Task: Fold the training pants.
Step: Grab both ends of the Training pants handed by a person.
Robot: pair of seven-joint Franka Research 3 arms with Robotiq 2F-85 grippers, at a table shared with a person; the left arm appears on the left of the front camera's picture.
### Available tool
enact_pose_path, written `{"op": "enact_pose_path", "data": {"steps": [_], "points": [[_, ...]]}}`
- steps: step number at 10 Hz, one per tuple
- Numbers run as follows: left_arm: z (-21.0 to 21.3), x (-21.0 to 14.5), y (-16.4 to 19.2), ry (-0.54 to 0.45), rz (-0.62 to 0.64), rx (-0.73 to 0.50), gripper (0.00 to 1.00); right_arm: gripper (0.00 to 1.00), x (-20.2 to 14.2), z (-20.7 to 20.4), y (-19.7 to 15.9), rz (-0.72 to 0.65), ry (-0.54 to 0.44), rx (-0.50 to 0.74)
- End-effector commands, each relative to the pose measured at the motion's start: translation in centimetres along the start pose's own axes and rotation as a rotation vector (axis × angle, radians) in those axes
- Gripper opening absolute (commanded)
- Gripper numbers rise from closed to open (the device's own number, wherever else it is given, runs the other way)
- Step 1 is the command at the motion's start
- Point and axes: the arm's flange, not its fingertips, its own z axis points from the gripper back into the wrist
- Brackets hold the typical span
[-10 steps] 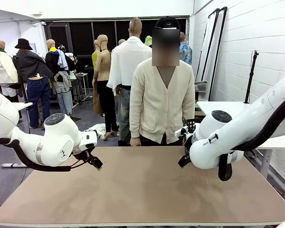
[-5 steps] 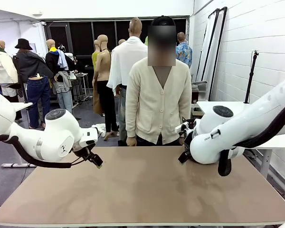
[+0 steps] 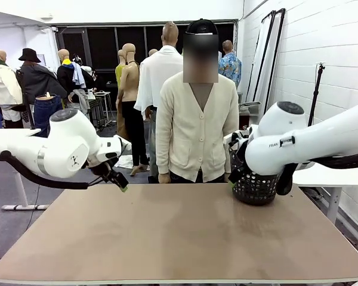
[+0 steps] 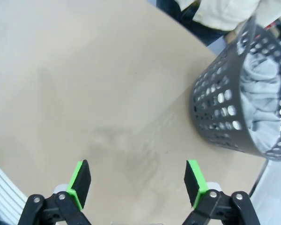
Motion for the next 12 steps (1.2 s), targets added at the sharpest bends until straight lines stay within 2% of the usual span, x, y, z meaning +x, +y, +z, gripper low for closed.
{"op": "enact_pose_path", "data": {"steps": [1, 4, 7, 12], "points": [[2.4, 0.5, -0.3, -0.02, 0.009, -0.025, 1.0, 1.0, 0.2, 1.8, -0.7, 0.016, -0.018, 0.036], [5.9, 1.2, -0.5, -0.021, -0.021, -0.05, 1.0, 1.0, 0.2, 4.1, -1.0, -0.004, -0.043, 0.027], [8.3, 1.4, -1.1, -0.054, -0.042, -0.024, 1.0, 1.0, -0.4, 5.2, -1.3, -0.022, -0.077, 0.013], [9.7, 0.8, -1.5, -0.083, -0.036, -0.001, 1.0, 1.0, -0.7, 6.3, -0.9, -0.021, -0.116, -0.01]]}}
